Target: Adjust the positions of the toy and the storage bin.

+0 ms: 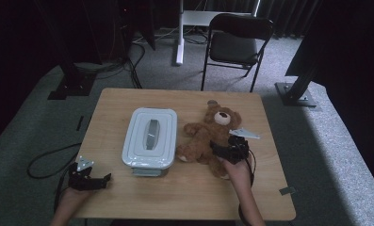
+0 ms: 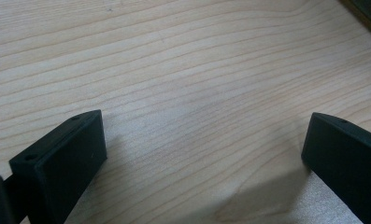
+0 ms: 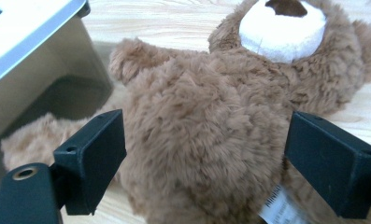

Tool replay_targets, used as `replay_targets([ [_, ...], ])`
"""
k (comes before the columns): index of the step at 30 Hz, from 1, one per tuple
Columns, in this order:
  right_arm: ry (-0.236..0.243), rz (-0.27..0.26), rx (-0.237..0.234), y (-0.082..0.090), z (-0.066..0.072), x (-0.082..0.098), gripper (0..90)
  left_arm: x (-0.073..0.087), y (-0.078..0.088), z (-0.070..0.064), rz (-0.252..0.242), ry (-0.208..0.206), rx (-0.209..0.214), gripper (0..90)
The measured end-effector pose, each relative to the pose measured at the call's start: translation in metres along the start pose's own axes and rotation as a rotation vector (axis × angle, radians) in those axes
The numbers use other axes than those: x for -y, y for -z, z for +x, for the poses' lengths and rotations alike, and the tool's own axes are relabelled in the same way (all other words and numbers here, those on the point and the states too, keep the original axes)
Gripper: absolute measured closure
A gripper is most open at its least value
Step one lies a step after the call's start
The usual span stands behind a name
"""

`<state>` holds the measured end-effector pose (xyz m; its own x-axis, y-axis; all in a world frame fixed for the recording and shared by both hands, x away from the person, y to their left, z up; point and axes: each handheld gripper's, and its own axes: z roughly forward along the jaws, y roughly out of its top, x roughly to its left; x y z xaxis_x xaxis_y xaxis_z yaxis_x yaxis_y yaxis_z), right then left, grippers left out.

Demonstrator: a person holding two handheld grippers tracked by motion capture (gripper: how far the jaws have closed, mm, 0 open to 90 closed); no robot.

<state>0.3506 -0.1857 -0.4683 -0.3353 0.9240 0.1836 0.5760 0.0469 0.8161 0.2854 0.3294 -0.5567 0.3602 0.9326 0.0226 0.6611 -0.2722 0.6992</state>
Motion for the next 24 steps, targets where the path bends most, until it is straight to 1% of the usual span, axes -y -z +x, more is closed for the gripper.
replay_targets([
  [3,-0.029,0.012,0.024,-0.008,0.002,-0.001,10.9,0.000,0.000,0.000,0.000,0.000,0.000,0.6],
  [4,-0.035,0.019,0.037,-0.011,0.003,-0.001,10.9,0.000,0.000,0.000,0.000,-0.001,0.000,0.6],
  [8,-0.047,0.044,0.060,-0.024,0.007,0.001,10.9,0.000,0.000,0.000,0.001,-0.001,0.000,0.6],
  [11,-0.069,0.067,0.075,-0.033,0.010,0.005,10.6,0.000,0.000,0.000,0.000,0.000,0.000,0.6],
  [13,-0.082,0.062,0.079,-0.036,0.012,0.007,10.3,0.000,0.000,0.000,0.000,0.000,0.000,0.6],
  [14,-0.083,0.053,0.090,-0.038,0.014,0.008,10.3,0.000,0.000,0.000,0.000,0.000,0.000,0.6],
  [15,-0.082,0.049,0.101,-0.039,0.017,0.010,10.3,0.000,0.000,0.000,0.000,0.000,0.000,0.6],
  [17,-0.065,0.045,0.116,-0.044,0.021,0.013,10.3,0.000,0.000,0.000,0.001,-0.001,0.000,0.6],
  [19,-0.025,0.049,0.128,-0.050,0.025,0.015,10.3,0.000,0.000,0.000,0.000,0.000,-0.001,0.6],
  [20,-0.020,0.052,0.133,-0.052,0.027,0.016,10.3,0.000,0.000,0.000,0.001,-0.001,0.000,0.6],
  [21,-0.014,0.067,0.124,-0.054,0.027,0.015,10.3,0.000,0.000,0.000,0.000,0.000,0.000,0.6],
  [24,-0.023,0.079,0.093,-0.058,0.023,0.016,10.3,0.000,0.000,0.000,0.000,0.000,0.000,0.6],
])
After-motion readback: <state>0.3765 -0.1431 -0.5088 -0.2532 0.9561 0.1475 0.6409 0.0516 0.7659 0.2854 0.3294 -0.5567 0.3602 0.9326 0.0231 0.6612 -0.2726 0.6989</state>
